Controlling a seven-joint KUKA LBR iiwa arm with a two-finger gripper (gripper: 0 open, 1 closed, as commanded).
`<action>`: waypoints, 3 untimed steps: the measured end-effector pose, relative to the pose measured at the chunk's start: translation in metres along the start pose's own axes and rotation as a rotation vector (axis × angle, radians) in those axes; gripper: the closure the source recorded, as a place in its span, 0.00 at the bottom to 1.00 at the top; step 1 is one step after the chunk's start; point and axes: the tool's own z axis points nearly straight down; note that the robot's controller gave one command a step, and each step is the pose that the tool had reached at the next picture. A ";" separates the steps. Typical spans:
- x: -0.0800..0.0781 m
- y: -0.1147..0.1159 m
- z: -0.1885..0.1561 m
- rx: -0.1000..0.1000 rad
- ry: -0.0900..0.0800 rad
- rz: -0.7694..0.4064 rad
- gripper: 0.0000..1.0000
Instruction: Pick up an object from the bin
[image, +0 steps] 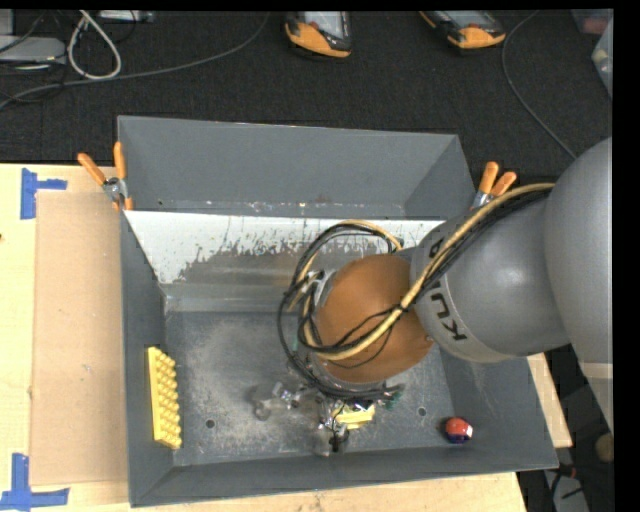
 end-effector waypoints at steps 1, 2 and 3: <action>0.003 -0.006 -0.001 -0.001 0.000 0.009 0.00; 0.018 -0.054 -0.029 -0.001 0.001 0.087 0.00; 0.006 -0.028 -0.006 -0.007 0.000 0.050 0.00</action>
Offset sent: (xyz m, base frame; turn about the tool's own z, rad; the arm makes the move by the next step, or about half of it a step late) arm 0.0335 -0.0454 0.0287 0.0823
